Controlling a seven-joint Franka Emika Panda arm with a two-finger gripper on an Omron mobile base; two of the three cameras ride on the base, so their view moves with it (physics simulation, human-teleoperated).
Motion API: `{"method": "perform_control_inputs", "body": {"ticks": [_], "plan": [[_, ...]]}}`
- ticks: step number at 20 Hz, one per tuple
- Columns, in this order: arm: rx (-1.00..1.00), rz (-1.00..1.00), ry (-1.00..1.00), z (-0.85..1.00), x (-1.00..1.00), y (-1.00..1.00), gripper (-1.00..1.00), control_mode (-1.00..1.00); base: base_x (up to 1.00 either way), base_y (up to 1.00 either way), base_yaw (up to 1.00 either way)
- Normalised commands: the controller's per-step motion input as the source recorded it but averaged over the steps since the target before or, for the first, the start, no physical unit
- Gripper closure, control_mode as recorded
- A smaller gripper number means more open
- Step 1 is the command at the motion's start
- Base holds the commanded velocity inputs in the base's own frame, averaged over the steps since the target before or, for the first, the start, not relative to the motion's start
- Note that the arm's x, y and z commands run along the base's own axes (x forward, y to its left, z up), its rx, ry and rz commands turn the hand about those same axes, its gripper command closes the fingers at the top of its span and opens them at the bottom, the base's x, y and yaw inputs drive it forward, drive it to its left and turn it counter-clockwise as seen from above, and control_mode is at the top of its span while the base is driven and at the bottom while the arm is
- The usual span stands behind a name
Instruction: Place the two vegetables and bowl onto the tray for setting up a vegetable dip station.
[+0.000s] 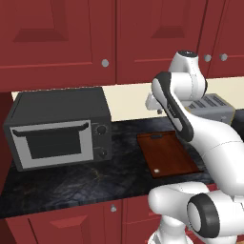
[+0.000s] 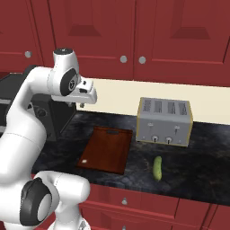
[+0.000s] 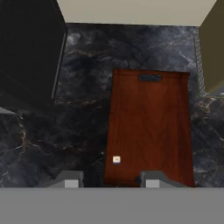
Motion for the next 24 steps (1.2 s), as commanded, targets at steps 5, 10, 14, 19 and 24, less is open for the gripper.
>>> {"method": "perform_control_inputs", "body": {"ticks": [5,10,14,19,24], "plan": [[0.00,0.00,0.00,0.00,0.00,0.00,-1.00,1.00,0.00,0.00,0.00],[0.00,0.00,0.00,0.00,0.00,0.00,-1.00,1.00,-0.04,-0.01,0.00],[0.00,0.00,0.00,0.00,0.00,0.00,-1.00,1.00,-0.19,-0.10,0.00],[0.00,0.00,0.00,0.00,0.00,0.00,-1.00,1.00,-0.24,-0.10,0.00],[0.00,0.00,0.00,0.00,0.00,0.00,-1.00,1.00,-0.25,-0.10,0.00]]}}
